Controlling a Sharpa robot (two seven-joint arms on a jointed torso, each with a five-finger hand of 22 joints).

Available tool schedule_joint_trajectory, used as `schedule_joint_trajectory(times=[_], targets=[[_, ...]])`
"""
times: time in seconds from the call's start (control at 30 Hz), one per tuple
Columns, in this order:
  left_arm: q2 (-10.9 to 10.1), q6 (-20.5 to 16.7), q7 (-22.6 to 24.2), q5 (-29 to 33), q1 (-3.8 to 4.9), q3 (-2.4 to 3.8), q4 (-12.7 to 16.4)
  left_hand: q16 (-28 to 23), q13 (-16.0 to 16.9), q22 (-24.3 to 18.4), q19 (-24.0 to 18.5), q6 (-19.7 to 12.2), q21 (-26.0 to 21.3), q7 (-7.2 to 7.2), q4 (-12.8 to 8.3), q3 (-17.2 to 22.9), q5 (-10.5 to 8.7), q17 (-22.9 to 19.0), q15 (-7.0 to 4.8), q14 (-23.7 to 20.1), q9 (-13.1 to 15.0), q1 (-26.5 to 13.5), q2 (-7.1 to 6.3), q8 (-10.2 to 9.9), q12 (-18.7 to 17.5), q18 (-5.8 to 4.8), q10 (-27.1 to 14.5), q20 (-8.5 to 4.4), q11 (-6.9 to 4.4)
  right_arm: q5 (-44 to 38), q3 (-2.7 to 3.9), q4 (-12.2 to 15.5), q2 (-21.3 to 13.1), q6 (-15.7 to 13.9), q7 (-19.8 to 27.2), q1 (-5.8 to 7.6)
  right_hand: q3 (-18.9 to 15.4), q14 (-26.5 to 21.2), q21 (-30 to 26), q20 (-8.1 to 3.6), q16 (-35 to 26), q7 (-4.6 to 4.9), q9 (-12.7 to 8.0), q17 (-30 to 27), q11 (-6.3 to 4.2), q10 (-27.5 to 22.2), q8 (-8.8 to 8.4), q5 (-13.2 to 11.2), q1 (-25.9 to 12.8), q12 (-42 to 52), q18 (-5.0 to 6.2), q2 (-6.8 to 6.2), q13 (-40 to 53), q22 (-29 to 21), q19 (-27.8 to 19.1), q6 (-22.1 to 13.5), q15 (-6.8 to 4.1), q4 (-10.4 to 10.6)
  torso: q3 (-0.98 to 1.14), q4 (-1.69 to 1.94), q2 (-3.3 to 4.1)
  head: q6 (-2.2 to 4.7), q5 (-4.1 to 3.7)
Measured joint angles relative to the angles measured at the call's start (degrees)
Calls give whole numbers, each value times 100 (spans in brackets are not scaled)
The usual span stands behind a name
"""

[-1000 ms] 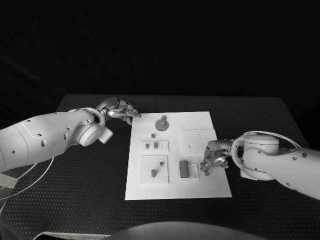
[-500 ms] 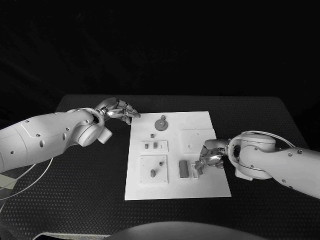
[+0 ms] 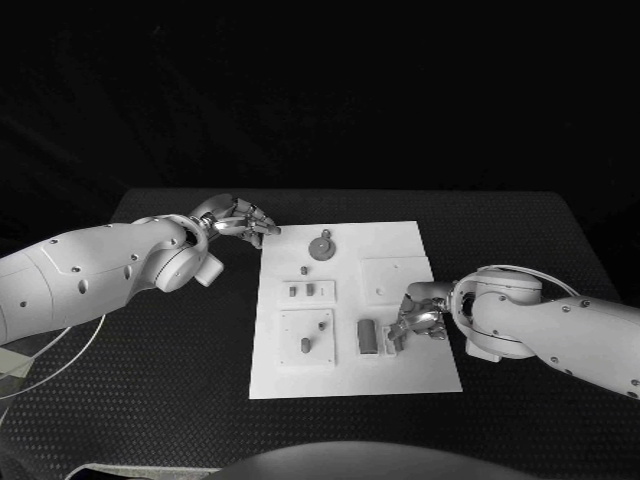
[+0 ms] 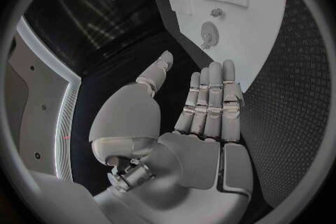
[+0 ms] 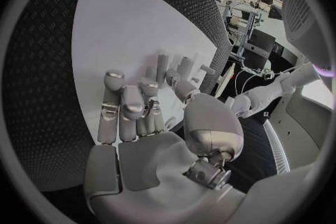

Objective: Assemble the parts on the task board

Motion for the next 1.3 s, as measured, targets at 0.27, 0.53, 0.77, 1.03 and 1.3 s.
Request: schedule_joint_trajectory(times=[0.27, 0.53, 0.77, 1.03, 1.3], targets=[[0, 4, -1, 0, 0, 0, -1, 0, 0, 5, 0, 0, 0, 0, 0, 0, 0, 4, 0, 0, 0, 0, 0, 0, 0, 0, 0, 0, 0, -8, -12, -39, 41, 0, -37, -54, 0, 0, -1, 1, 0, -8, -2, 0, 0, 0, 1, 0, -45, 0, 1, 0, -1, 0, 0, 7, 2, 0, 1, 0, 0, -21, 10], [-6, 7, -2, 0, 0, 0, 6, 0, 1, 4, 0, 0, 0, 0, 16, 16, 0, 4, 0, 0, 0, 0, 0, 0, 23, 0, 0, 0, 0, -9, -12, -36, 52, -14, -66, -59, 16, -12, -22, 1, 0, -5, 1, 0, 1, 1, -11, 0, -86, 0, 1, -5, 0, 0, 0, 13, -7, 16, -1, 1, 1, -28, 18], [-7, 10, -3, 0, 0, 0, 6, 0, 1, 4, 0, 0, 0, 0, 16, 16, 0, 6, 0, -1, 0, 0, 0, 0, 23, 0, 0, 0, 0, -5, -12, -21, 39, -44, -69, -64, 16, -14, -22, 2, 0, 5, -7, 0, 1, 0, -12, 0, -91, 0, 2, 0, 3, 0, -1, 24, -5, 16, -2, 3, 1, -34, 22], [-10, 11, -5, 0, 0, 0, 4, -21, 1, 3, 0, 0, 0, 0, 16, 16, 0, 8, 1, -1, 1, 0, 0, 0, 22, 0, 0, 0, 0, 1, -13, 20, -6, -71, -55, -70, 16, -22, -22, 2, 0, 4, -19, 0, 1, 1, -47, 0, -91, 0, 2, 0, 6, 0, -1, 24, 3, 16, -1, 2, 1, -38, 32], [-8, 13, -6, 0, 0, 0, -1, -22, 1, 3, 0, 0, 0, 0, 16, 16, 0, 8, 1, -1, -4, 0, 0, 0, 22, 0, 0, 0, 0, 8, 17, 199, -118, -114, -41, -80, 16, -24, -22, 3, 0, 3, -14, 0, 1, 1, -61, 0, -113, 0, 3, 22, 5, 0, -1, 24, 5, 16, 6, -2, -1, -33, 46]])
